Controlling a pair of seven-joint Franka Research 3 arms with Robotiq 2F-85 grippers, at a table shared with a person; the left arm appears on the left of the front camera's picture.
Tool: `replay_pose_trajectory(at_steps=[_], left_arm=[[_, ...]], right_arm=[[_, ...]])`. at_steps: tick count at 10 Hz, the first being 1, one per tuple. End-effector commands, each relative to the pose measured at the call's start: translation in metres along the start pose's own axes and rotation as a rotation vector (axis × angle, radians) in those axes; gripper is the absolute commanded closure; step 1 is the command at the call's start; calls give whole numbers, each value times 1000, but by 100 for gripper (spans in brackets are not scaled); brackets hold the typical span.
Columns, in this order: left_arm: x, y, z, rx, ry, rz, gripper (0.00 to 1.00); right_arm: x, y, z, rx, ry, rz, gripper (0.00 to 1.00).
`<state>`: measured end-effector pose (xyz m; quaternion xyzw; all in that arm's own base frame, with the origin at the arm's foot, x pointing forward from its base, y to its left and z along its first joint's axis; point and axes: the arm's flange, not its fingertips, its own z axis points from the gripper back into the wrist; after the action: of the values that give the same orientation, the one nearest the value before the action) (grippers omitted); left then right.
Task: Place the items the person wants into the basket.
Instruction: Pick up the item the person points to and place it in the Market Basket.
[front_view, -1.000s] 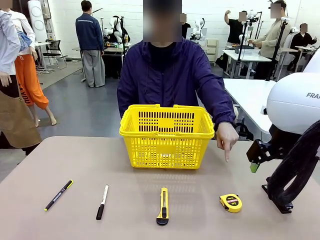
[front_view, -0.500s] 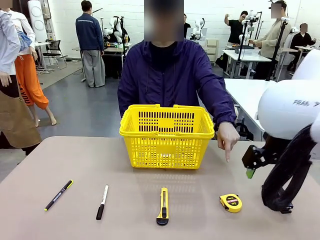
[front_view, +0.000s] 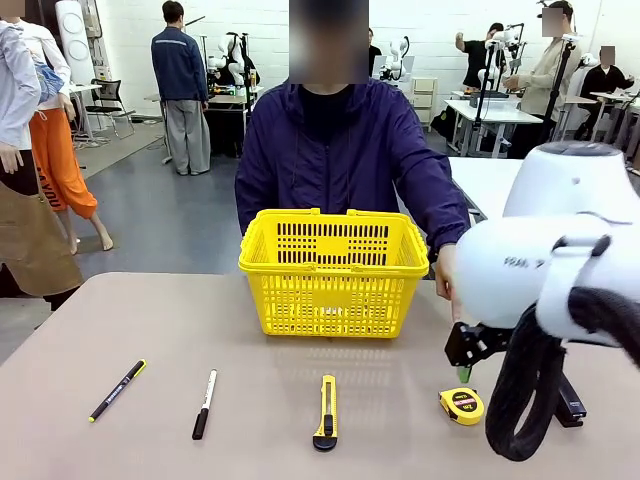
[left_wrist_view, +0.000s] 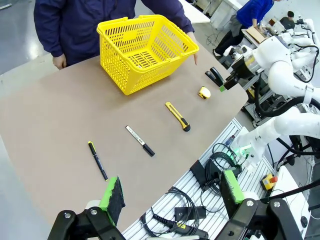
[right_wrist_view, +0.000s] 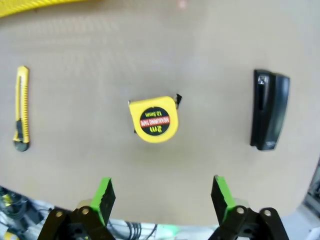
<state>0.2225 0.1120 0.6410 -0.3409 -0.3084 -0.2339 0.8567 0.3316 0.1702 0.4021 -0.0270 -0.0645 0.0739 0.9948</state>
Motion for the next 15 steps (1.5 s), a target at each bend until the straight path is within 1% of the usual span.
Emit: replay_pose_trajectory(at_steps=[1,2,3,6,11,15], left_arm=[[0,2,2,-12,-6,-17,0],[0,2,2,-12,-6,-17,0],[0,2,2,-12,-6,-17,0],[0,2,2,-12,-6,-17,0],[0,2,2,-12,-6,-17,0],[0,2,2,-12,-6,-17,0]], right_arm=[[22,-6,-35,-3,9,57,0],[31,-6,-47,1,34,65,0],[36,-5,-57,7,45,101,0],[44,-5,-79,11,73,136,0],[44,2,-87,41,96,150,0],[43,5,-100,41,118,163,0]])
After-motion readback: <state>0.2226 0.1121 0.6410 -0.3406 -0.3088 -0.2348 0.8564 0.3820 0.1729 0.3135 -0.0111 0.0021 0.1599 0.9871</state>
